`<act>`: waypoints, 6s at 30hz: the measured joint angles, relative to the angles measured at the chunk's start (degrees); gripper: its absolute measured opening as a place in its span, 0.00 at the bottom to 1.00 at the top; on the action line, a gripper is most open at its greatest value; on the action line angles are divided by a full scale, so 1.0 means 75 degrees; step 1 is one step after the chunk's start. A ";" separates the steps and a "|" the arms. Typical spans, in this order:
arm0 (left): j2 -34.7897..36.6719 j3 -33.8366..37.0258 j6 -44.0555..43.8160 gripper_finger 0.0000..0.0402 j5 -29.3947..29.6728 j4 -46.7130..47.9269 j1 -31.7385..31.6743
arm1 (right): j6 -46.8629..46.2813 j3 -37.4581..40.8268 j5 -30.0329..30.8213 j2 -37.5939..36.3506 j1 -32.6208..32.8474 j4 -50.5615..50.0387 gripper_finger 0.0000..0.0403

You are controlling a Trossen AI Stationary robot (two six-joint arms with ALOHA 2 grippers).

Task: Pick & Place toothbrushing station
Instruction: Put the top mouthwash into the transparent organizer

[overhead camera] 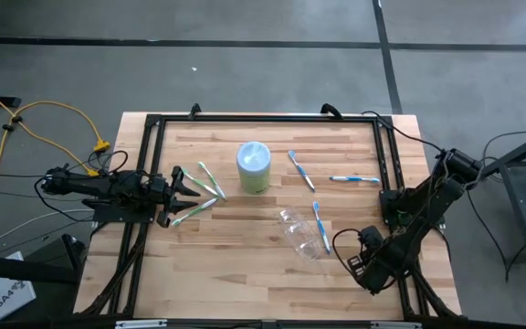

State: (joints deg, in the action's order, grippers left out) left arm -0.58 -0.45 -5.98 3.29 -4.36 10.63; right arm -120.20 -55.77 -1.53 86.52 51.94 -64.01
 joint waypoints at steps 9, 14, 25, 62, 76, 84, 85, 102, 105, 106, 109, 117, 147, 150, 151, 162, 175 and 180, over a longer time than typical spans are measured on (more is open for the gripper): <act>0.0000 0.0000 0.0000 0.31 -0.0001 0.0001 -0.0002 | 0.0000 -0.0003 0.0009 0.0000 0.0000 0.0035 0.22; 0.0000 0.0000 -0.0003 0.31 0.0000 0.0000 -0.0003 | 0.0000 -0.0003 0.0011 0.0000 0.0000 0.0038 0.22; 0.0000 0.0000 0.0000 0.31 0.0000 0.0000 -0.0001 | 0.0241 0.0003 0.0150 -0.0221 -0.0109 0.0036 0.22; 0.0000 0.0000 0.0000 0.31 -0.0002 0.0001 -0.0001 | 0.6747 -0.2160 0.0610 -0.0913 -0.3875 -0.1378 0.22; 0.0000 0.0000 0.0000 0.31 0.0000 0.0000 0.0000 | 0.9184 -0.3997 0.0864 0.0508 -0.4733 -0.1815 0.22; 0.0000 0.0000 0.0000 0.31 -0.0002 0.0000 0.0000 | 0.9830 -0.4735 0.0777 0.1364 -0.4733 -0.1884 0.22; 0.0000 0.0000 0.0000 0.31 -0.0001 0.0002 -0.0001 | 0.9882 -0.4811 0.0764 0.1478 -0.4733 -0.1888 0.22; 0.0000 0.0000 0.0000 0.31 -0.0001 0.0000 -0.0001 | 1.0221 -0.5340 0.0818 0.2314 -0.4469 -0.1749 0.22; 0.0000 0.0000 -0.0001 0.31 0.0000 0.0003 -0.0001 | 1.0267 -0.5327 0.0760 0.2473 -0.4478 -0.1702 0.22; 0.0000 0.0000 0.0000 0.31 0.0000 0.0003 -0.0003 | 1.0315 -0.5330 0.0760 0.2523 -0.4510 -0.1662 0.22; 0.0000 0.0000 -0.0001 0.31 0.0003 -0.0020 -0.0002 | 1.0422 -0.5330 0.0762 0.2567 -0.4545 -0.1568 0.22; 0.0000 0.0000 0.0000 0.31 0.0000 -0.0082 -0.0003 | 1.0608 -0.5334 0.0730 0.2786 -0.4697 -0.1390 0.22; 0.0000 0.0000 0.0000 0.31 0.0000 -0.0312 -0.0003 | 0.9721 -0.4542 0.0376 0.3274 -0.4834 -0.0728 0.22; 0.0000 0.0000 0.0000 0.31 0.0000 -0.0310 -0.0003 | 0.9656 -0.4543 0.0455 0.3276 -0.4854 -0.0705 0.22; 0.0000 0.0000 0.0000 0.31 0.0000 -0.0310 -0.0003 | 0.9650 -0.4543 0.0501 0.3276 -0.4872 -0.0702 0.22; 0.0000 0.0000 0.0000 0.31 0.0000 -0.0312 -0.0002 | 0.9416 -0.4546 0.0671 0.3276 -0.4948 -0.0343 0.22; 0.0000 0.0000 -0.0001 0.31 -0.0002 -0.0312 -0.0002 | 0.9133 -0.4096 0.0358 0.3253 -0.4945 0.0150 0.22; 0.0000 0.0000 0.0000 0.31 0.0000 -0.0310 0.0000 | 0.9052 -0.4022 0.0395 0.3238 -0.4922 0.0257 0.23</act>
State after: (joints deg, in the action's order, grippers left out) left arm -0.58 -0.45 -5.98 3.29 -6.68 10.63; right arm -52.31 -85.93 1.43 110.80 15.03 -62.08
